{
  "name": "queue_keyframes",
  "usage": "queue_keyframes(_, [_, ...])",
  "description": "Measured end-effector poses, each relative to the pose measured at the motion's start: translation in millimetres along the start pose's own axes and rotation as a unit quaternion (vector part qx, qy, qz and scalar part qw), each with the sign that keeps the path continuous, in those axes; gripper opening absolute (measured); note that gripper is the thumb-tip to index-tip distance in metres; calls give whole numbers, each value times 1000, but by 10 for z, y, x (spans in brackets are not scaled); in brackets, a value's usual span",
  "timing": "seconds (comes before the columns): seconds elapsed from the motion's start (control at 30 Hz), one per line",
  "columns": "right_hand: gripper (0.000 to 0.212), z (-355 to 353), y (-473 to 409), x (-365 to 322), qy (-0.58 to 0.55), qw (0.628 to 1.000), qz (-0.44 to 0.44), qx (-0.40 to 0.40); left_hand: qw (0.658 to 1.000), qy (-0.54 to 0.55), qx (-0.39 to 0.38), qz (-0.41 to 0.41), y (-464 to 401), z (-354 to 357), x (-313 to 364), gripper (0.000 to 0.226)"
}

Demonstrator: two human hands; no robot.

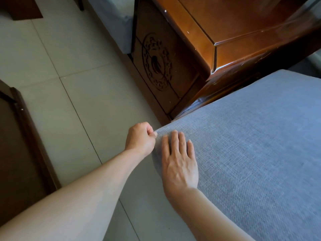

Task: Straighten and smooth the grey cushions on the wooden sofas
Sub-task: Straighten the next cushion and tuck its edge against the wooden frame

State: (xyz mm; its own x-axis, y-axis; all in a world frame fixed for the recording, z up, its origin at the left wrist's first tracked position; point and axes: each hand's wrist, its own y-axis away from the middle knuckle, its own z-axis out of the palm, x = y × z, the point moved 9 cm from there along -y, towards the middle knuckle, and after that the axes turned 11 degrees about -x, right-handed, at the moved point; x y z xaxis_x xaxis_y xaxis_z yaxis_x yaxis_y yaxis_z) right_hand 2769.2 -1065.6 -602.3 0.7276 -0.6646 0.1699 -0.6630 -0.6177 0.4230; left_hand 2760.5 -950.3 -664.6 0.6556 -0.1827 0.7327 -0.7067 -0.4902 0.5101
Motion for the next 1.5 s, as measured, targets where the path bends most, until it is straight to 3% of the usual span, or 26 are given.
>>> queue_keyframes(0.1, [83,121,-39,-148,-7,1000,5,-26,999,-28,24,2,8,-83,-102,17])
queue_keyframes(0.3, [73,149,-177,-422,5,1000,-21,20,996,-61,66,8,-67,-252,-215,14])
queue_keyframes(0.43, [92,129,17,-114,-44,999,11,21,994,-76,71,35,95,-230,-18,4])
queue_keyframes(0.5, [93,120,215,34,-55,998,12,22,987,-152,34,31,240,-111,113,33])
queue_keyframes(0.6, [90,110,446,264,-76,996,40,-16,946,-313,-41,81,541,173,368,77])
queue_keyframes(0.77, [91,84,961,710,-150,982,90,-71,875,-386,-231,180,1098,799,775,96])
queue_keyframes(0.87, [99,163,1426,1103,-178,970,148,-75,806,-454,-292,243,1527,1180,993,102])
queue_keyframes(0.97, [111,340,1878,1437,-186,958,190,-110,749,-505,-317,291,1941,1553,1151,107])
queue_keyframes(1.07, [119,477,2354,1783,-186,950,219,-124,715,-525,-348,302,2312,1977,1268,115])
queue_keyframes(1.2, [119,584,2893,2105,-198,942,252,-106,706,-515,-377,307,2758,2413,1398,116])
queue_keyframes(1.3, [119,715,3441,2294,-227,922,297,-102,680,-522,-407,317,3246,2743,1443,122])
queue_keyframes(1.4, [114,769,3895,2495,-268,892,354,-81,639,-545,-410,357,3618,2973,1517,133])
queue_keyframes(1.5, [104,808,4229,2677,-304,862,398,-81,580,-580,-385,423,4007,3199,1596,130])
